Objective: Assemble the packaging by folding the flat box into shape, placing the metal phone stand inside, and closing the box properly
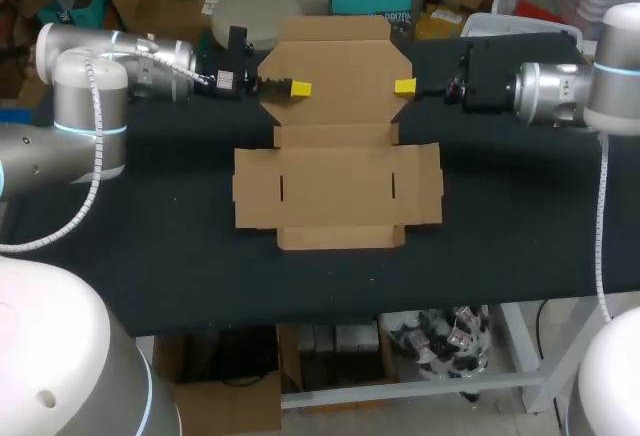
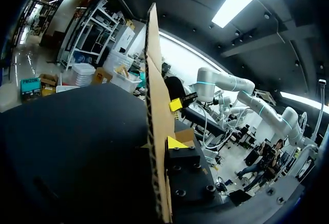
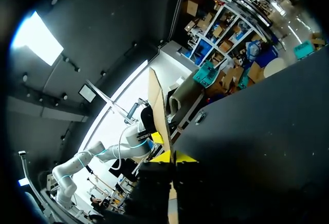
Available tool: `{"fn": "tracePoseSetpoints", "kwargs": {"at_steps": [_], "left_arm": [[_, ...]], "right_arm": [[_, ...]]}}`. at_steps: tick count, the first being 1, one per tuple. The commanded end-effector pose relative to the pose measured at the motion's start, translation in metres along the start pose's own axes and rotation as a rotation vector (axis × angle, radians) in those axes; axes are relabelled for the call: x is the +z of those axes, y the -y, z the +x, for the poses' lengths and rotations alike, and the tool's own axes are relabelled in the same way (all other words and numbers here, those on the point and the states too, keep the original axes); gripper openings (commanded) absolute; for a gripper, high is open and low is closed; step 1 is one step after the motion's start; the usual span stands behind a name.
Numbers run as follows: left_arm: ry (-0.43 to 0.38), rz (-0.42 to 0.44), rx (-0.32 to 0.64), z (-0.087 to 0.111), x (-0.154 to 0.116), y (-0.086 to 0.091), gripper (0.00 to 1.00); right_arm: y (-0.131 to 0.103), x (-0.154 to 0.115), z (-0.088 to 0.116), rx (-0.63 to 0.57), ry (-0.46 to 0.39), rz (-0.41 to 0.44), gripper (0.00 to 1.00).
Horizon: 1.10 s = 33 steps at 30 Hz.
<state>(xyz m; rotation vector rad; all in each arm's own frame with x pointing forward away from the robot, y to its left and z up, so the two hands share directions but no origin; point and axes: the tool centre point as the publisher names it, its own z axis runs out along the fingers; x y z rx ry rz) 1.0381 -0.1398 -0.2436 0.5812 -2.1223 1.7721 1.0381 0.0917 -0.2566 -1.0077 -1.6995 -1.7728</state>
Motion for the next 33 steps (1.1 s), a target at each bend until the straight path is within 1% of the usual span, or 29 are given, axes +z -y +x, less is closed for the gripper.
{"fn": "tracePoseSetpoints", "kwargs": {"at_steps": [1, 2, 3, 4, 5, 9, 11, 13, 15, 18, 19, 22, 26, 28, 31, 33], "left_arm": [[-0.032, -0.002, 0.005, -0.007, 0.001, 0.000, 0.00], [-0.038, -0.004, 0.006, -0.008, 0.001, 0.000, 0.00], [-0.038, -0.004, 0.006, -0.008, 0.001, 0.000, 0.00], [-0.039, -0.006, 0.007, -0.008, 0.001, 0.000, 0.00], [-0.041, -0.007, 0.007, -0.008, 0.000, 0.001, 0.00], [-0.039, -0.003, 0.011, -0.009, -0.002, 0.004, 0.00], [-0.035, 0.000, 0.012, -0.009, -0.003, 0.005, 0.00], [-0.033, 0.001, 0.013, -0.010, -0.002, 0.006, 0.00], [-0.032, 0.001, 0.014, -0.011, -0.002, 0.007, 0.00], [-0.032, 0.004, 0.016, -0.011, -0.001, 0.009, 0.00], [-0.031, 0.005, 0.018, -0.012, 0.000, 0.010, 0.00], [-0.028, 0.005, 0.023, -0.012, 0.002, 0.013, 0.00], [-0.020, 0.006, 0.034, -0.011, 0.005, 0.016, 0.00], [-0.011, 0.007, 0.044, -0.011, 0.006, 0.019, 0.00], [-0.006, 0.010, 0.058, -0.010, 0.007, 0.024, 0.00], [-0.001, 0.011, 0.071, -0.009, 0.009, 0.027, 0.00]], "right_arm": [[-0.001, 0.000, -0.001, 0.003, -0.010, -0.003, 0.00], [-0.002, 0.000, -0.001, 0.003, -0.011, 0.000, 0.28], [-0.002, 0.000, -0.001, 0.003, -0.008, 0.003, 0.43], [-0.003, -0.001, 0.000, 0.000, -0.002, 0.007, 0.64], [-0.004, -0.003, 0.001, -0.002, 0.004, 0.009, 0.80], [-0.008, -0.014, 0.007, -0.018, 0.058, 0.017, 0.77], [-0.010, -0.021, 0.012, -0.032, 0.089, 0.018, 0.71], [-0.010, -0.029, 0.017, -0.044, 0.123, 0.017, 0.67], [-0.010, -0.039, 0.022, -0.054, 0.159, 0.015, 0.69], [-0.009, -0.054, 0.029, -0.066, 0.198, 0.001, 0.67], [-0.009, -0.058, 0.031, -0.071, 0.210, 0.000, 0.69], [-0.005, -0.069, 0.035, -0.078, 0.236, -0.005, 0.68], [0.002, -0.082, 0.039, -0.081, 0.264, -0.008, 0.70], [0.005, -0.088, 0.042, -0.085, 0.282, -0.002, 0.72], [0.010, -0.095, 0.049, -0.098, 0.323, 0.014, 0.73], [0.015, -0.100, 0.055, -0.107, 0.353, 0.027, 0.76]]}}
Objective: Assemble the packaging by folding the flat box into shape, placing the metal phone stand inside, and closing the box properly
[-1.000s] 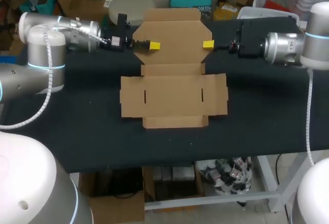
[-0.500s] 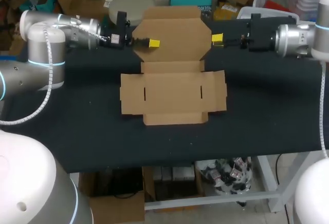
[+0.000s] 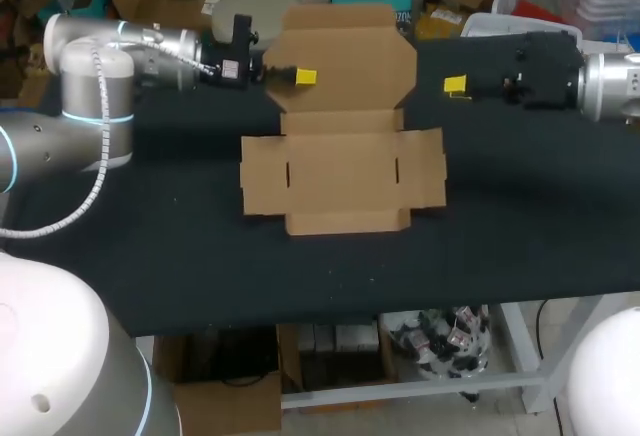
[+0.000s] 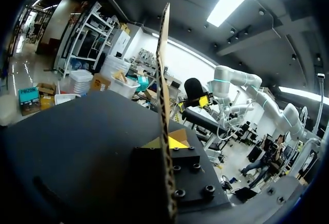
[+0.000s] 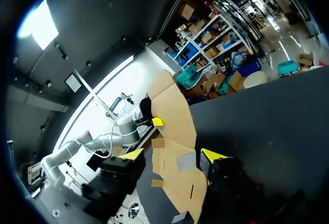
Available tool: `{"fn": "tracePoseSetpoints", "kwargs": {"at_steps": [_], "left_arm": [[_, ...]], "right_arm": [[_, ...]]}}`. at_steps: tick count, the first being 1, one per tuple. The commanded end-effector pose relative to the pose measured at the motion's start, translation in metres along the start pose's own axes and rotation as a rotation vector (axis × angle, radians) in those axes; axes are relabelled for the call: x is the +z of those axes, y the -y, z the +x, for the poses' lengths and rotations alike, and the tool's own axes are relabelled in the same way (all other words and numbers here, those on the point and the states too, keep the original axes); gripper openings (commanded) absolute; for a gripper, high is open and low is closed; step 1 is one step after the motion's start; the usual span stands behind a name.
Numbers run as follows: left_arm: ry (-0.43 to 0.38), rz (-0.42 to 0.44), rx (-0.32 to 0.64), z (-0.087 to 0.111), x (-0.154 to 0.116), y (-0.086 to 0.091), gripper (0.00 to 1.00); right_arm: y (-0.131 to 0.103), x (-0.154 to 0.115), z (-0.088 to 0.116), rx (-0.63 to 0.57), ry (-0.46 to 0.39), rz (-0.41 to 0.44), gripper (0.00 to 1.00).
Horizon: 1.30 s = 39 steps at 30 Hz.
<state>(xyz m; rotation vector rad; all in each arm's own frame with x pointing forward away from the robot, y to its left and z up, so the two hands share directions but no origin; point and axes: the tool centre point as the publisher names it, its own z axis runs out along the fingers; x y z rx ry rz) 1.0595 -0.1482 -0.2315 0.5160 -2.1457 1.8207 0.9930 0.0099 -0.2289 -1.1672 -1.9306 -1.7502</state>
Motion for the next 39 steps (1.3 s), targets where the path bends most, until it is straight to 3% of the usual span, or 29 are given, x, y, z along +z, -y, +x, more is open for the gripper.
{"fn": "tracePoseSetpoints", "kwargs": {"at_steps": [1, 8, 11, 12, 14, 24, 39], "left_arm": [[0.007, -0.001, 0.017, 0.003, 0.003, 0.006, 0.00], [0.016, 0.001, 0.056, 0.005, 0.011, 0.017, 0.00], [0.016, 0.002, 0.075, 0.007, 0.013, 0.020, 0.00], [0.016, 0.003, 0.079, 0.008, 0.014, 0.021, 0.00], [0.015, 0.006, 0.087, 0.010, 0.015, 0.021, 0.00], [-0.011, 0.044, 0.117, 0.016, 0.014, 0.030, 0.00], [-0.011, 0.044, 0.117, 0.016, 0.014, 0.030, 0.00]], "right_arm": [[0.008, -0.017, 0.018, -0.014, 0.137, 0.013, 0.74], [0.030, -0.037, 0.039, -0.073, 0.219, 0.036, 0.56], [0.041, -0.042, 0.048, -0.095, 0.250, 0.043, 0.44], [0.045, -0.043, 0.050, -0.103, 0.256, 0.045, 0.37], [0.052, -0.046, 0.053, -0.117, 0.274, 0.049, 0.00], [0.086, -0.054, 0.074, -0.206, 0.369, 0.035, 0.00], [0.086, -0.054, 0.074, -0.206, 0.369, 0.035, 0.00]]}}
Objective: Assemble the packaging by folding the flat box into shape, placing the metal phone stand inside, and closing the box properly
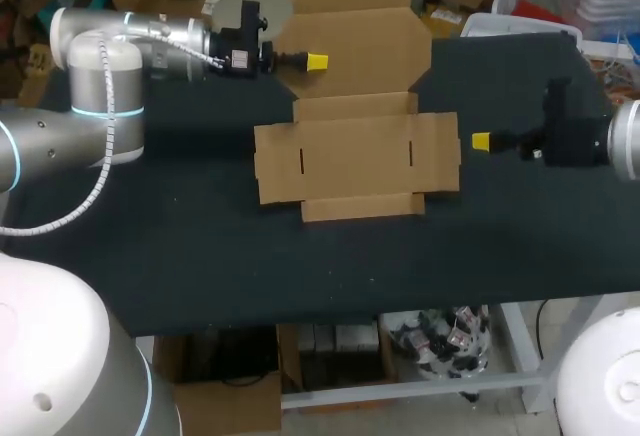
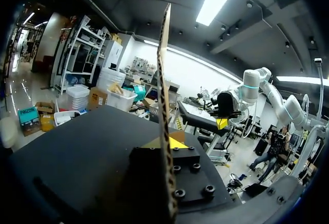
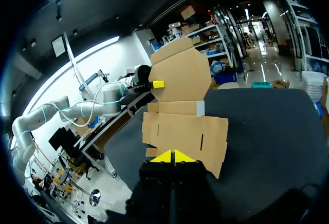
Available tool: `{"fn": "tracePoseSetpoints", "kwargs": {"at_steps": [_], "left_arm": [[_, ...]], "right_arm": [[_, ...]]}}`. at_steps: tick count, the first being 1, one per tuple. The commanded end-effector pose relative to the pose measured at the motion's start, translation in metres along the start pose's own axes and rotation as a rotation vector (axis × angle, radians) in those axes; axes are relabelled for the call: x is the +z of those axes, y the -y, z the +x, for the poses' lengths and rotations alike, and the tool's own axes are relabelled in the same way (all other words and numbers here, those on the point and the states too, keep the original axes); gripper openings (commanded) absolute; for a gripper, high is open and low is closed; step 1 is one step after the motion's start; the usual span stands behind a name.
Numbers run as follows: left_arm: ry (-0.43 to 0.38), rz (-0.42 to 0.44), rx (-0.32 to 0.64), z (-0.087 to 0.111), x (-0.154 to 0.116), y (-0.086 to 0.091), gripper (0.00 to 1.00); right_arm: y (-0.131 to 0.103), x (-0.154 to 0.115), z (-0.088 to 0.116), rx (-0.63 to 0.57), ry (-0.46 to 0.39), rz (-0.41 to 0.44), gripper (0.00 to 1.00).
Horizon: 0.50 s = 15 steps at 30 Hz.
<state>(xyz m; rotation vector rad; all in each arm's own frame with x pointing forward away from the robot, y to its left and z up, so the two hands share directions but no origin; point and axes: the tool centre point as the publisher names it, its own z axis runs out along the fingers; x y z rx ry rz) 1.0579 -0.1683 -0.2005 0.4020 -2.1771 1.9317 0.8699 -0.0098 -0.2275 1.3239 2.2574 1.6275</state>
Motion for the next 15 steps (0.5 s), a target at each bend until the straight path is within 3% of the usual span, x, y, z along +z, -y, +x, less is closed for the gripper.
{"fn": "tracePoseSetpoints", "kwargs": {"at_steps": [1, 8, 15], "left_arm": [[-0.005, 0.000, 0.000, -0.001, 0.000, 0.000, 0.00], [-0.005, 0.000, 0.000, -0.001, 0.000, 0.000, 0.00], [-0.005, 0.000, 0.000, -0.001, 0.000, 0.000, 0.00]], "right_arm": [[0.000, 0.000, 0.003, 0.000, 0.023, 0.002, 0.00], [0.005, 0.008, 0.003, -0.039, 0.025, 0.009, 0.00], [0.032, -0.014, -0.001, -0.061, 0.010, -0.044, 0.00]]}}
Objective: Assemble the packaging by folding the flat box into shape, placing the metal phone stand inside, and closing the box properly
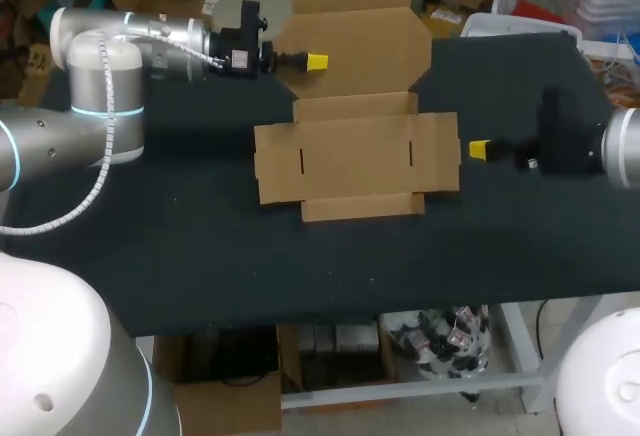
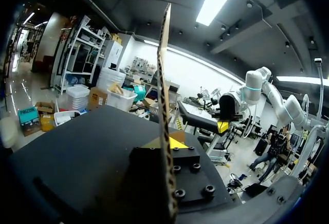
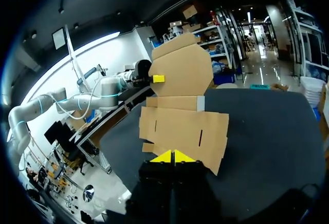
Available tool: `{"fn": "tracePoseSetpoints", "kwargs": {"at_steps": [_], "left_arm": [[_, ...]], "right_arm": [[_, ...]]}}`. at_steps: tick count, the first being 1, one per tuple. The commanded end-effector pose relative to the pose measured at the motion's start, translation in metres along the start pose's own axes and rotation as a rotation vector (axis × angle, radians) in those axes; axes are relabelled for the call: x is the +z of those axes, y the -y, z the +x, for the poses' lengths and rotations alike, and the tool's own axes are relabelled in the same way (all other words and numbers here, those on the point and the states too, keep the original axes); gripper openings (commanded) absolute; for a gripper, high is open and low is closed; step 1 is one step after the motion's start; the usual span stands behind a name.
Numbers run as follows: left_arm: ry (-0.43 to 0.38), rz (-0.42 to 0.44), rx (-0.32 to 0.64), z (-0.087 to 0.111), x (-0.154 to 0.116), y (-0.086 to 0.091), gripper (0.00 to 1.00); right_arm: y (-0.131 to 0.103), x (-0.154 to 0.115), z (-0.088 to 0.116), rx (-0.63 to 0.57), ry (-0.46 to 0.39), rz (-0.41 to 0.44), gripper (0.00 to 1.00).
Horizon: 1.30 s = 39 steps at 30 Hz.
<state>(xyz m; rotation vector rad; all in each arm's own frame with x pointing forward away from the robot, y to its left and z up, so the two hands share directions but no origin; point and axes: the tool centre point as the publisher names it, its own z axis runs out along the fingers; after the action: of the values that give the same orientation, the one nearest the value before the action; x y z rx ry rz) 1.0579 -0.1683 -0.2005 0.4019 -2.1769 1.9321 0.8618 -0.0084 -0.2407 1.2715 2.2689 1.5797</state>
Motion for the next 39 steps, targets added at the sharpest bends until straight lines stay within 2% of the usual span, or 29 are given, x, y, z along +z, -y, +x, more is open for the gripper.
{"fn": "tracePoseSetpoints", "kwargs": {"at_steps": [1, 5, 11, 20, 23, 35, 39], "left_arm": [[-0.005, -0.001, 0.000, -0.001, 0.000, 0.000, 0.00], [-0.005, -0.001, 0.000, -0.001, 0.000, 0.000, 0.00], [-0.005, -0.001, 0.000, -0.001, 0.000, 0.000, 0.00], [-0.005, -0.001, 0.000, -0.001, 0.000, 0.000, 0.00], [-0.005, -0.001, 0.000, -0.001, 0.000, 0.000, 0.00], [0.023, -0.028, 0.098, 0.021, 0.006, 0.017, 0.00], [0.057, -0.031, 0.128, 0.022, 0.006, 0.017, 0.00]], "right_arm": [[0.020, -0.020, 0.000, -0.016, -0.008, -0.060, 0.00], [0.036, -0.030, 0.007, -0.045, 0.001, -0.070, 0.00], [0.059, -0.031, 0.011, -0.089, -0.006, -0.032, 0.00], [0.079, -0.039, 0.009, -0.119, -0.018, -0.028, 0.00], [0.085, -0.039, 0.008, -0.128, -0.029, -0.003, 0.00], [0.085, -0.039, 0.008, -0.128, -0.029, -0.003, 0.00], [0.085, -0.039, 0.008, -0.128, -0.029, -0.003, 0.00]]}}
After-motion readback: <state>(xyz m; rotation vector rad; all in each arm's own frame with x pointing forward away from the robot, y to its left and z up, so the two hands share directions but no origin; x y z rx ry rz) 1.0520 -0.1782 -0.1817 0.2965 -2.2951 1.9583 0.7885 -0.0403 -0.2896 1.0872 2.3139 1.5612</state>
